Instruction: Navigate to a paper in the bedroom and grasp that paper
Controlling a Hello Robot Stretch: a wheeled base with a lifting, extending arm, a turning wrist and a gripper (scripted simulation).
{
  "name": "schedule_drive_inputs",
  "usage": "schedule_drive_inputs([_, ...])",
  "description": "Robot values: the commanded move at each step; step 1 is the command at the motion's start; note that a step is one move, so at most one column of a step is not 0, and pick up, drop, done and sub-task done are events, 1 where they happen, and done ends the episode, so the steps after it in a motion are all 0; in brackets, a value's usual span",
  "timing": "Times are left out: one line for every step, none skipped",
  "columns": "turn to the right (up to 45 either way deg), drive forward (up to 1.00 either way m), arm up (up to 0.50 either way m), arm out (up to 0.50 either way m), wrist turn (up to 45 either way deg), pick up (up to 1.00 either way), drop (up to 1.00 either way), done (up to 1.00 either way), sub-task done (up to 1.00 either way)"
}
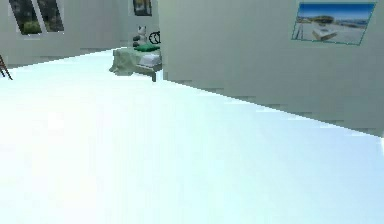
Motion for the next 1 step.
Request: schedule_drive_inputs([0.0, 0.0, 0.28, 0.0, 0.0, 0.0, 0.0, 0.0, 0.0])
